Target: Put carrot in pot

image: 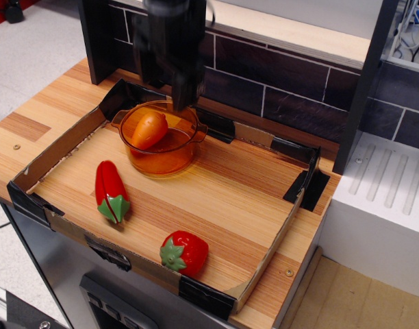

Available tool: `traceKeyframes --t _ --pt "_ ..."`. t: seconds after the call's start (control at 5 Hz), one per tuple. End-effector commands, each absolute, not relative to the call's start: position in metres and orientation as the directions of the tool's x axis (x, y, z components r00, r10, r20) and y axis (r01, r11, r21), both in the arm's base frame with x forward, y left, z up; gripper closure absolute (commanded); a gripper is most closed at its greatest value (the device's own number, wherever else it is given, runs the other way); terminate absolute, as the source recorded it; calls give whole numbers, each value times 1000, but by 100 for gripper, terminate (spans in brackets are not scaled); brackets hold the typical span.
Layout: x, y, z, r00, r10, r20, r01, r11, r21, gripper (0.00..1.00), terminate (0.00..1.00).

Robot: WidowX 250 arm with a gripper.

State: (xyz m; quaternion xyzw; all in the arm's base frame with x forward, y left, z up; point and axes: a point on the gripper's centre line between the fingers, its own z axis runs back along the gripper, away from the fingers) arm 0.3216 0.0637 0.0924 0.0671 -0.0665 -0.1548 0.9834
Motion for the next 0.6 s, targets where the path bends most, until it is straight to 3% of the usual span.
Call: traceKeyframes --t 0.0,0.2,0.4 --pt "322 42 158 934 -313 171 296 948 114 0 0" --pt "322 42 158 934 -313 171 296 948 114 0 0" --pt "322 42 158 934 -313 171 296 948 114 0 100"
